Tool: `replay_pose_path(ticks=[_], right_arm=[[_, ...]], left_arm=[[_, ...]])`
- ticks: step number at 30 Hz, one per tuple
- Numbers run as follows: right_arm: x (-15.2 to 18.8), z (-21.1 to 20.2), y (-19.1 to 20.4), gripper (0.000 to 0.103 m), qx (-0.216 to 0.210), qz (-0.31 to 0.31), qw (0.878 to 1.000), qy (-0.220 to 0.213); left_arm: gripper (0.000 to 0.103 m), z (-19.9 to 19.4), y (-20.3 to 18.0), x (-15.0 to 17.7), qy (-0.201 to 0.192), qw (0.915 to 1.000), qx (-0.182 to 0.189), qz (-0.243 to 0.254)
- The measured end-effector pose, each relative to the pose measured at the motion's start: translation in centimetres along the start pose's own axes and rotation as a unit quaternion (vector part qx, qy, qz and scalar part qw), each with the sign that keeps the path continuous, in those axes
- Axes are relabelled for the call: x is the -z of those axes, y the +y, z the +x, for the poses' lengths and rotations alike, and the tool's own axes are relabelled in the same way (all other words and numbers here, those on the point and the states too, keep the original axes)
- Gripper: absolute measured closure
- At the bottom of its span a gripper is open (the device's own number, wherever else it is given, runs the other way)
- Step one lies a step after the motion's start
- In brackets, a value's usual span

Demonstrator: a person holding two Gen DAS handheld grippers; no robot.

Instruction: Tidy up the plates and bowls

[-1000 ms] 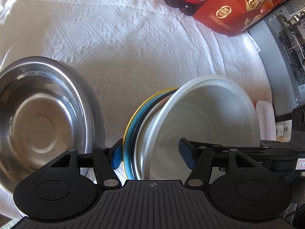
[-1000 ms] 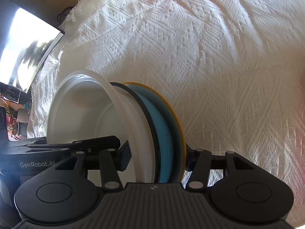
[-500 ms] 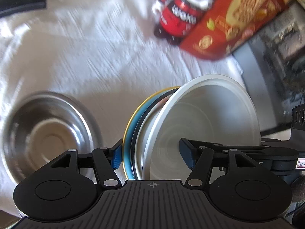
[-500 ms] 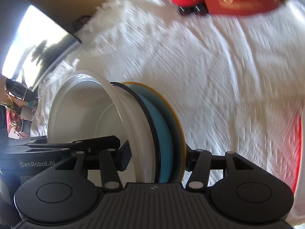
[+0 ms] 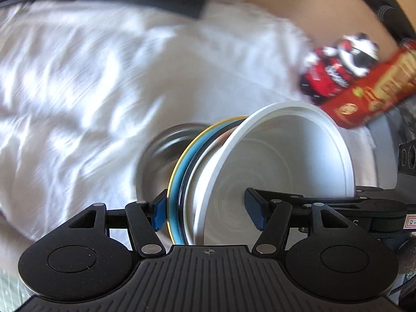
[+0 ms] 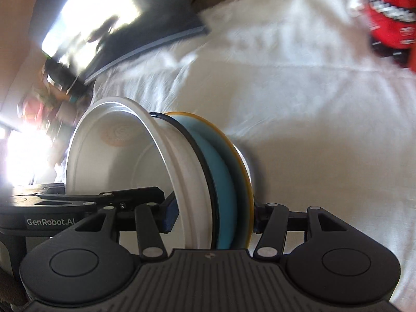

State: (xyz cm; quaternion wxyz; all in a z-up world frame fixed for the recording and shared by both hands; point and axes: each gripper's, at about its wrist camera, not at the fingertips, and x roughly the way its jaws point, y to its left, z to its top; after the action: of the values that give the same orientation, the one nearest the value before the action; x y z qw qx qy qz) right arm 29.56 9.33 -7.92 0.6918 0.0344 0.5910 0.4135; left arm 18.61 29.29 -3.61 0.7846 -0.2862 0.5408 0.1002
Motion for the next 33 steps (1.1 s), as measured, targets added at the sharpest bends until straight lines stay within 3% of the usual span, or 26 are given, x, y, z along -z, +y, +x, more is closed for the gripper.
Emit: replay_pose_path(ticks=[4, 10, 16, 19, 21, 25, 33], right_arm=[[-0.5, 4.3, 1.5, 0.049, -0.007, -0.002, 0.999, 0.044], [-0.1, 8.2, 1.7, 0.048, 0.016, -0.001, 0.996, 0.084], [-0.9, 9.0, 1.4, 0.041, 0.051, -0.001, 0.997, 0.066], [-1.3, 8.7, 0.7, 0.041, 0.041, 0.011, 0.997, 0.06], [-1.3, 8.5, 0.6, 0.041, 0.041, 0.008, 0.998, 0.056], [-1.4, 7.7, 1.1, 0.041, 0.069, -0.015, 0.997, 0.037], [-1.2, 5.7, 1.3, 0.042, 0.074, -0.032, 0.997, 0.016]], left_arm=[[0.039, 1.9, 3.3, 0.4, 0.02, 0.9993, -0.009, -0.032], [0.04, 3.4, 5.0, 0.6, 0.023, 0.9992, -0.009, -0.032], [0.045, 3.1, 4.8, -0.3, 0.008, 0.9998, -0.002, -0.018], [0.048, 3.3, 5.1, -0.5, 0.008, 0.9997, 0.003, -0.024], [0.063, 3.1, 5.2, -0.6, 0.006, 0.9994, 0.016, -0.03], [0.063, 2.4, 5.0, -0.8, -0.004, 0.9993, 0.023, -0.031], [0.066, 0.9, 4.8, -0.8, -0.023, 0.9983, 0.032, -0.044]])
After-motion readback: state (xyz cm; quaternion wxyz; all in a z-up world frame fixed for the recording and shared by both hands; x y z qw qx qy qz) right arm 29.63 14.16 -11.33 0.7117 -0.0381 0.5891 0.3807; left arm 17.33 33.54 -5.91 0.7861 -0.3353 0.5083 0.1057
